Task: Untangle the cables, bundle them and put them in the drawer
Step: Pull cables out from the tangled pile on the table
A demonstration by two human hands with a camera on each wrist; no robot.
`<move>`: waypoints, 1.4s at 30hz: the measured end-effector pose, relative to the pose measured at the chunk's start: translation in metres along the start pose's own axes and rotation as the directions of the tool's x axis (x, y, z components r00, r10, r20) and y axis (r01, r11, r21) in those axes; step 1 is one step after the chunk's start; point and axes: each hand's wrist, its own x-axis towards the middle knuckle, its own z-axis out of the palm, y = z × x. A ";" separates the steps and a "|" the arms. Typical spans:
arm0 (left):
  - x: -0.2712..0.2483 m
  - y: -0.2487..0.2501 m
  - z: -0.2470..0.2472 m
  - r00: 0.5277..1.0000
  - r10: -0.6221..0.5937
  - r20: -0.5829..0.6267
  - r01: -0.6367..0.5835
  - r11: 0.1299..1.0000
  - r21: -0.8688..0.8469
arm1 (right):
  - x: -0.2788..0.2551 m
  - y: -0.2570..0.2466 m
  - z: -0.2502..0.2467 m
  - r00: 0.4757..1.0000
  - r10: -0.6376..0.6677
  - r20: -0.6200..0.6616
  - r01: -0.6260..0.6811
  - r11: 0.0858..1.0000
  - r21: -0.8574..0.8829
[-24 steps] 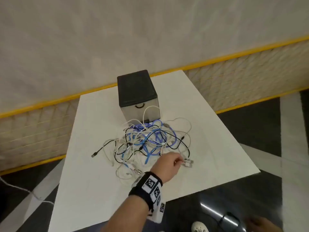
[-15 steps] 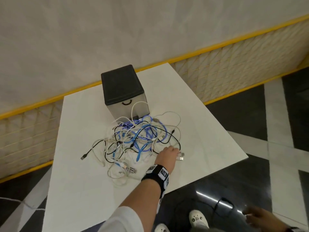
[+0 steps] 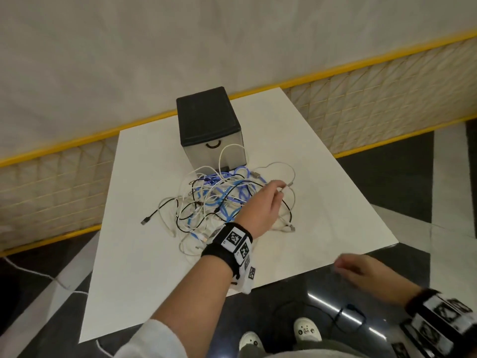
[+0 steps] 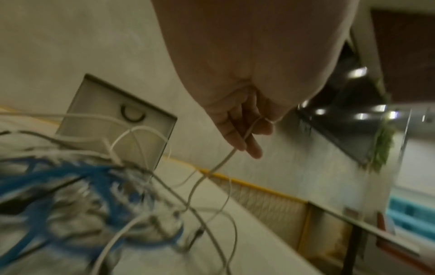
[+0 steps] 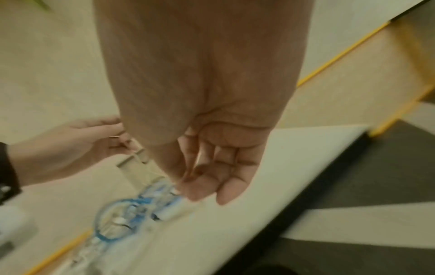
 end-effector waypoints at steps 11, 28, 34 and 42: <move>-0.019 0.053 -0.106 0.924 -0.090 -0.372 -0.163 0.787 -0.594 | 0.119 -0.180 0.003 0.851 -0.518 -0.082 0.515 0.797 0.315; -0.049 0.017 -0.124 0.903 -0.301 -0.305 0.298 0.953 -0.058 | 0.136 -0.203 -0.031 0.824 -0.564 -0.059 0.565 0.825 -0.006; -0.052 0.019 -0.173 0.688 -0.360 -0.630 0.272 0.933 -0.236 | 0.147 -0.182 -0.025 0.905 -0.421 -0.064 0.425 0.902 0.077; -0.053 0.018 -0.120 0.909 -0.304 -0.285 0.350 0.928 0.126 | 0.131 -0.230 -0.035 0.765 -0.641 -0.056 0.612 0.752 -0.245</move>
